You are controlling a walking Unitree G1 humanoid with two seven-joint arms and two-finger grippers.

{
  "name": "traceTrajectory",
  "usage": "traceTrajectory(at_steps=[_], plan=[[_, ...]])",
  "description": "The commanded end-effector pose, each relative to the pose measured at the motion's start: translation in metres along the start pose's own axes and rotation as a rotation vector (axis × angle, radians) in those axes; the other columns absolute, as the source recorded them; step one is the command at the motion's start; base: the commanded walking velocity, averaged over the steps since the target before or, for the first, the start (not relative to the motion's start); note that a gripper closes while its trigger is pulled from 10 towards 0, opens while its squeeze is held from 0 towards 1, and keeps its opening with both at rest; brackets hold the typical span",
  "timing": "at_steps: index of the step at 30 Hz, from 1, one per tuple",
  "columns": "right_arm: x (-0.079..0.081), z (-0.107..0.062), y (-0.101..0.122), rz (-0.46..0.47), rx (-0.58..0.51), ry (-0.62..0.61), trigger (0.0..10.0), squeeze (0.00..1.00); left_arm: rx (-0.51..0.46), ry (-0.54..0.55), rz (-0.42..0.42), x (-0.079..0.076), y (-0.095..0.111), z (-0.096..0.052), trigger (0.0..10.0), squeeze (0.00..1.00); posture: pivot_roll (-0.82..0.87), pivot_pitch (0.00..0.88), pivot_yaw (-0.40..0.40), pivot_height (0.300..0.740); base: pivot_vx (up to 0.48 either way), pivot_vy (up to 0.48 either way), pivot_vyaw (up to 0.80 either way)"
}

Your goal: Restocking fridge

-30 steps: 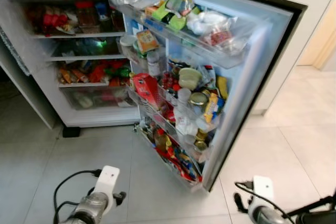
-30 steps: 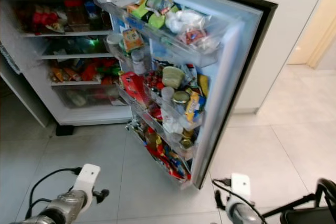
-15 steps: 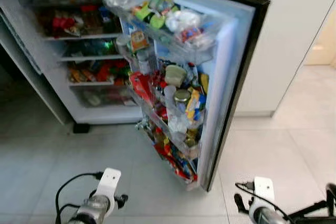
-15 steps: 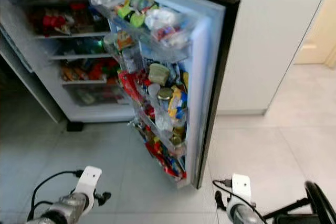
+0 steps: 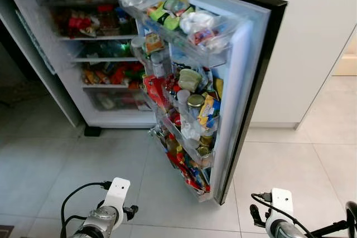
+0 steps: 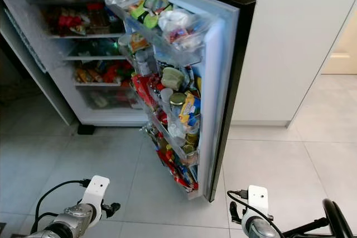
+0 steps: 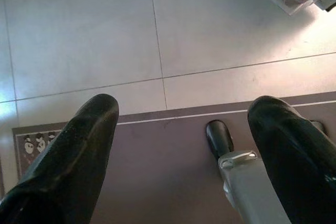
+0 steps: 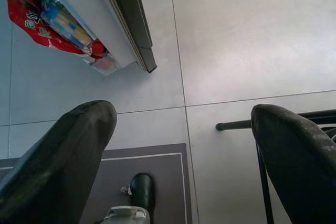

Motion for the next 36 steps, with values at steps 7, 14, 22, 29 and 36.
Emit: traceTrajectory(at_steps=[7, 14, 22, 29, 36], plan=[[0.0036, 0.0004, 0.0023, 0.025, -0.016, 0.004, 10.0, 0.00, 0.013, 0.010, 0.024, 0.0068, -0.0031, -0.0009, 10.0, 0.00, -0.08, 0.000, 0.019, 0.740, 0.000, 0.000, 0.00], [0.0037, 0.0005, 0.0032, 0.023, -0.019, 0.006, 10.0, 0.00, 0.012, 0.007, 0.023, 0.0065, -0.0025, -0.0009, 10.0, 0.00, -0.08, 0.000, 0.017, 0.740, 0.000, 0.000, 0.00], [0.0039, 0.0006, 0.0038, 0.019, -0.019, 0.007, 10.0, 0.00, 0.010, 0.005, 0.024, 0.0066, -0.0017, -0.0009, 10.0, 0.00, -0.08, 0.000, 0.015, 0.740, 0.092, 0.000, 0.00], [0.0035, 0.0007, 0.0042, 0.016, -0.020, 0.003, 10.0, 0.00, 0.011, 0.005, 0.020, 0.0067, -0.0016, -0.0009, 10.0, 0.00, -0.08, 0.000, 0.014, 0.740, 0.284, 0.000, 0.00], [0.0035, 0.0007, 0.0049, 0.016, -0.022, 0.003, 10.0, 0.00, 0.009, 0.005, 0.019, 0.0069, -0.0009, -0.0008, 10.0, 0.00, -0.08, 0.000, 0.012, 0.740, 0.316, 0.000, 0.00]])
Point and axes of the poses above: a point about 5 cm out from each wrist's last joint towards the gripper, its own z axis pointing out of the wrist towards the gripper, its own y axis along the axis of the wrist's last joint, x = y × z, the point moved 5 cm from there along z, pointing out of the wrist towards the gripper
